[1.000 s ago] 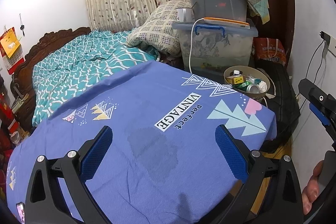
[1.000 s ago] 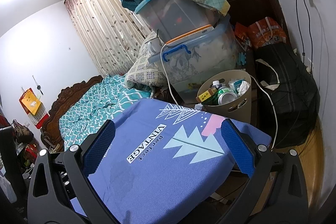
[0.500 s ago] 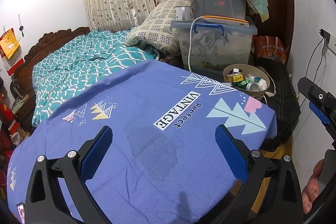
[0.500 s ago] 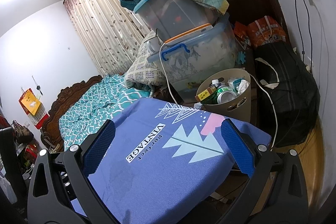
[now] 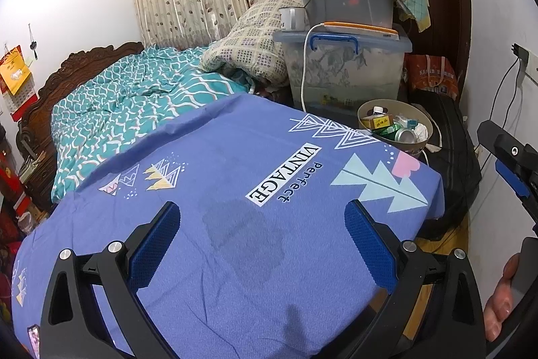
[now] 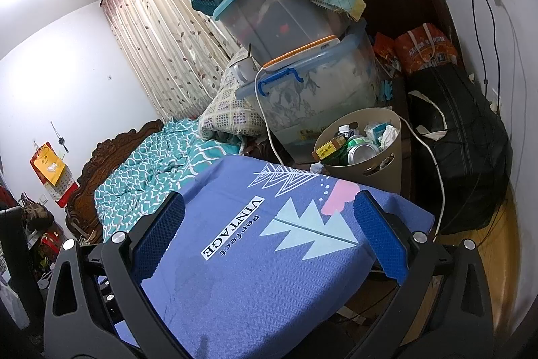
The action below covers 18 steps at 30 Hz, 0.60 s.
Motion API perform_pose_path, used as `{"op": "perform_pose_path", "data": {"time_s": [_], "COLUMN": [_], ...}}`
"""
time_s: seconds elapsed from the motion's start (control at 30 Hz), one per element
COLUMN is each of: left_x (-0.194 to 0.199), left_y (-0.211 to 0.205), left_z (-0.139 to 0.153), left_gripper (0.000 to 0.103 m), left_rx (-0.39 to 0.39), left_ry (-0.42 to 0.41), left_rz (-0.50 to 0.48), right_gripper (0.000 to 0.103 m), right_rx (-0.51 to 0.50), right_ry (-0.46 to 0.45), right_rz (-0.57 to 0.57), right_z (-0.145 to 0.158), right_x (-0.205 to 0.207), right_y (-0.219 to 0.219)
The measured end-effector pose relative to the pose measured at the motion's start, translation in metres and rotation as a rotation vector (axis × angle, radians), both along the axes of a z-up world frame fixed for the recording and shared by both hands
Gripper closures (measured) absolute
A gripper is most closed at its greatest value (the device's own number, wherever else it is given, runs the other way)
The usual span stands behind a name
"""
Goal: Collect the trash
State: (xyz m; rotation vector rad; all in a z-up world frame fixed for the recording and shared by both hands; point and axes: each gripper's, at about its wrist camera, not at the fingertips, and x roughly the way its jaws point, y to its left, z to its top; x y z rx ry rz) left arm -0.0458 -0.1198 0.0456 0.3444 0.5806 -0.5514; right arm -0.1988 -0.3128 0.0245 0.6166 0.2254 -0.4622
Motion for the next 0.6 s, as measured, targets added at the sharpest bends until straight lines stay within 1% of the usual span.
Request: {"op": "perform_pose_path", "data": {"time_s": [0.27, 0.6], "left_x": [0.0, 0.002], "left_y": [0.0, 0.013], "left_z": [-0.002, -0.016], "left_gripper": [0.009, 0.009], "left_rx": [0.002, 0.012], "left_ry": [0.001, 0.017], "left_rz": [-0.001, 0.011], "right_gripper": [0.003, 0.003], "right_rx": [0.001, 0.002], "right_ry": [0.001, 0.003], "right_rz": [-0.001, 0.0], "right_z": [0.0, 0.001], "right_x": [0.0, 0.001], "right_y": [-0.001, 0.0]}}
